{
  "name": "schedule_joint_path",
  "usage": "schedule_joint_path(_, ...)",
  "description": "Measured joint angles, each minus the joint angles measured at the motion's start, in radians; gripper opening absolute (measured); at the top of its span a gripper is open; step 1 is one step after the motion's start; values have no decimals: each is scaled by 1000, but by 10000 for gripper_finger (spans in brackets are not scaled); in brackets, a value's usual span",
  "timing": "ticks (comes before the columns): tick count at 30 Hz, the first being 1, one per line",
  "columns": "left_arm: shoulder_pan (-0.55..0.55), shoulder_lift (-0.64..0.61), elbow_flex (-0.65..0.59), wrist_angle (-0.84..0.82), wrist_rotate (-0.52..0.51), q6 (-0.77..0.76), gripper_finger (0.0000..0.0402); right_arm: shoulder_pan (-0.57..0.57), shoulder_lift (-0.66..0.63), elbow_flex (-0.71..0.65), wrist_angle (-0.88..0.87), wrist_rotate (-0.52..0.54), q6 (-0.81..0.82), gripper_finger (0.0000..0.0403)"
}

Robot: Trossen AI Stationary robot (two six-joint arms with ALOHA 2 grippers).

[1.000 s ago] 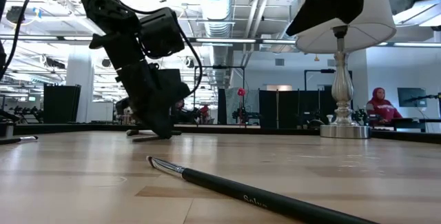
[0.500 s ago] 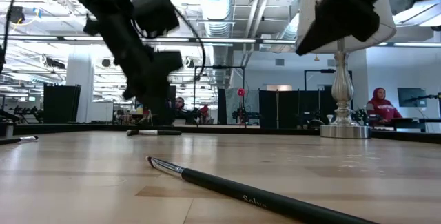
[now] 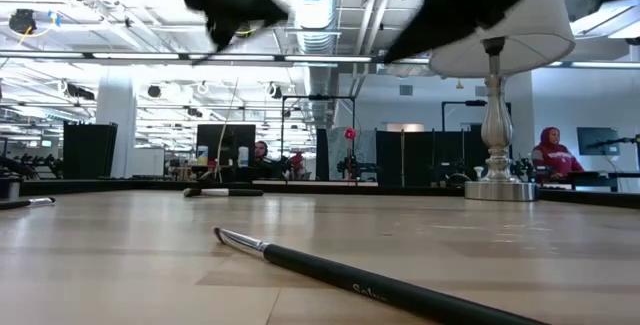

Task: Pick & Place Makeup Brushes
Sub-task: Put the black liner brush into the transparent organizer

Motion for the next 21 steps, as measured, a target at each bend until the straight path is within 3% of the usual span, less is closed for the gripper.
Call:
schedule_joint_path(4,-91,4,-5,122,1,89,11,0,0,-57,287,-111,-152,1)
schedule_joint_path(8,-155,7,-79,354,0,153,11,1,0,-117,486,-165,-191,10)
schedule_joint_path(16,-179,10,-273,811,49,187,11,7,0,-236,977,-217,-297,80)
schedule_joint_path(21,-171,30,-314,918,53,216,12,-20,0,-249,1047,-288,-305,112)
